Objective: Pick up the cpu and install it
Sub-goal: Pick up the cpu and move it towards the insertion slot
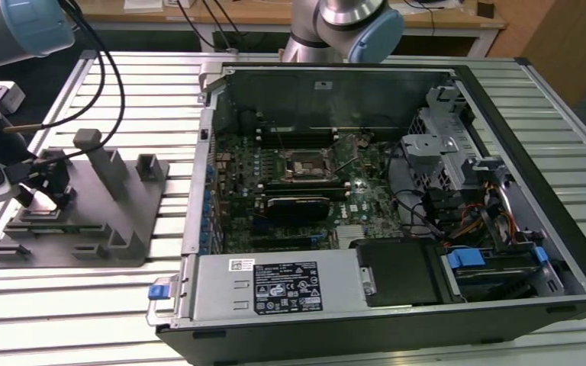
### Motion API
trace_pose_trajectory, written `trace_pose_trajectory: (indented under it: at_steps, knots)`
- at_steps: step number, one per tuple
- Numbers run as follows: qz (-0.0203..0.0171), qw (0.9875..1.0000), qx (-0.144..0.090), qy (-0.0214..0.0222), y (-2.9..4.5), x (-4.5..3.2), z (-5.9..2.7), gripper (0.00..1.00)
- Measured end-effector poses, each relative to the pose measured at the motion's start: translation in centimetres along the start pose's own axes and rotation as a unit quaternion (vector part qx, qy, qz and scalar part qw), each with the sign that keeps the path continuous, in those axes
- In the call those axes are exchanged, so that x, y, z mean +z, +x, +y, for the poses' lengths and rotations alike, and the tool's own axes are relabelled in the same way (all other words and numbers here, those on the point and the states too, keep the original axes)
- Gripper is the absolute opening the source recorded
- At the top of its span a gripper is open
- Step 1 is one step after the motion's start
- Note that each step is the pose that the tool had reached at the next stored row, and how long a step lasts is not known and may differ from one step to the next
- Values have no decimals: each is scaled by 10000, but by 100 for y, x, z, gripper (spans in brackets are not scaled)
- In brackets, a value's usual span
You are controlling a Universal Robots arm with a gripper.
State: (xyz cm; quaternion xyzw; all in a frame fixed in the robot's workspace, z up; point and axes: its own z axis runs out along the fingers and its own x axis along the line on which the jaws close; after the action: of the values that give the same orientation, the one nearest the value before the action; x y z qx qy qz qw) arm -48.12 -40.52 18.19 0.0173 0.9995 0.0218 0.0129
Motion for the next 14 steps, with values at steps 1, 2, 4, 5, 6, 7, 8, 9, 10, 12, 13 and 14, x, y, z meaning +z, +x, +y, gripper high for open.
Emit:
trace_pose_trajectory:
  at_steps: [1, 2, 4, 5, 6, 7, 8, 9, 10, 12, 13, 14]
  knots:
    - [0, 10000, 0, 0, 0, 0, 0, 55]
    - [0, 10000, 0, 0, 0, 0, 0, 55]
    - [0, 10000, 0, 0, 0, 0, 0, 55]
    - [0, 10000, 0, 0, 0, 0, 0, 55]
    - [0, 10000, 0, 0, 0, 0, 0, 55]
    - [0, 10000, 0, 0, 0, 0, 0, 55]
    - [0, 10000, 0, 0, 0, -1, 0, 55]
    - [1, 10000, 0, 0, 0, -7, 0, 55]
    - [1, 10000, 0, 1, 0, -15, 0, 55]
    - [0, 10000, 0, 0, -1, -38, 2, 55]
    - [0, 10000, 0, 0, -1, -52, 2, 55]
    - [0, 10000, 0, 0, -2, -71, 3, 55]
